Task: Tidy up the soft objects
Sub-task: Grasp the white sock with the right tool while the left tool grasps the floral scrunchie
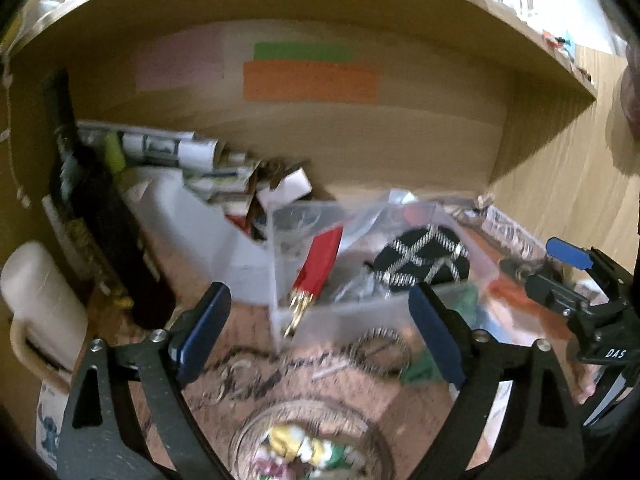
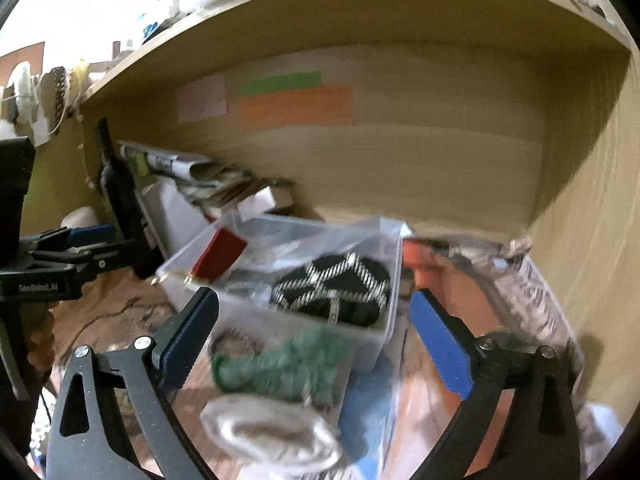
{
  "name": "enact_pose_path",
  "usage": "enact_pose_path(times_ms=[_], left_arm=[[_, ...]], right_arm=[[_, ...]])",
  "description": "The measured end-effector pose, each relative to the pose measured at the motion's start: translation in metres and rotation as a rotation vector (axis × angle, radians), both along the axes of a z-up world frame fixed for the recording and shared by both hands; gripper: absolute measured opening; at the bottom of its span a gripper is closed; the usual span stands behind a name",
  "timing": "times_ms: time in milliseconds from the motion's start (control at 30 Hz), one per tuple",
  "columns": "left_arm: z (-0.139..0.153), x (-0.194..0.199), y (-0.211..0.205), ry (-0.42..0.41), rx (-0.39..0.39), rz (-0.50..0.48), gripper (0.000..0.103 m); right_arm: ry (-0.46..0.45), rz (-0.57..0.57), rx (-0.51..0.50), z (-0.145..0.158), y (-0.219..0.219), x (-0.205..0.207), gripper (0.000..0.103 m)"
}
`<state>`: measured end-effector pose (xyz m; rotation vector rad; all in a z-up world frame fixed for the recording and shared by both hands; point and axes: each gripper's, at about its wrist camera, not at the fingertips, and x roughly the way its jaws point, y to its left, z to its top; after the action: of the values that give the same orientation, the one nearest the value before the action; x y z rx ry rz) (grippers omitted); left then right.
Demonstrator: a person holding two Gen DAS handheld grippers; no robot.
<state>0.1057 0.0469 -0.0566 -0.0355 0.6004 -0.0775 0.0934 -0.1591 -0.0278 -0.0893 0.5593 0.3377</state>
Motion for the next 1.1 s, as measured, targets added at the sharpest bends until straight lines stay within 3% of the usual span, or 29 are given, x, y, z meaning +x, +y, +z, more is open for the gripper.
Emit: enact_pose_path(times_ms=[400,733,767,900,1100], left_arm=[[-0.064,-0.044,0.011,0.163,0.012,0.023,0.092],[-0.101,-0.057,0.012,0.267,-0.02,0.027,0.092],[-0.104,-0.057,0.011,0.273,-0.025,0.026,0.092],[-0.108,-0.057,0.009,0.262,-0.031,0.031,0.085],[-0.109,-0.059,0.004,0.223,-0.018,0.025,0.052]], right_arm=[[0.161,0.023,0.0,-0.05,0.002,-0.032,0.096],[0.317,0.022,0.019,-0.092,-0.002,-0.026,0.095],[0.319,0.02,0.027,-0.093,-0.003,-0.026,0.093],[0.323,0.029,0.045,-0.094,-0.004,-0.027,0.07],[0.311,0.054,0.05,-0.091,-0.001,-0.032,0.04]])
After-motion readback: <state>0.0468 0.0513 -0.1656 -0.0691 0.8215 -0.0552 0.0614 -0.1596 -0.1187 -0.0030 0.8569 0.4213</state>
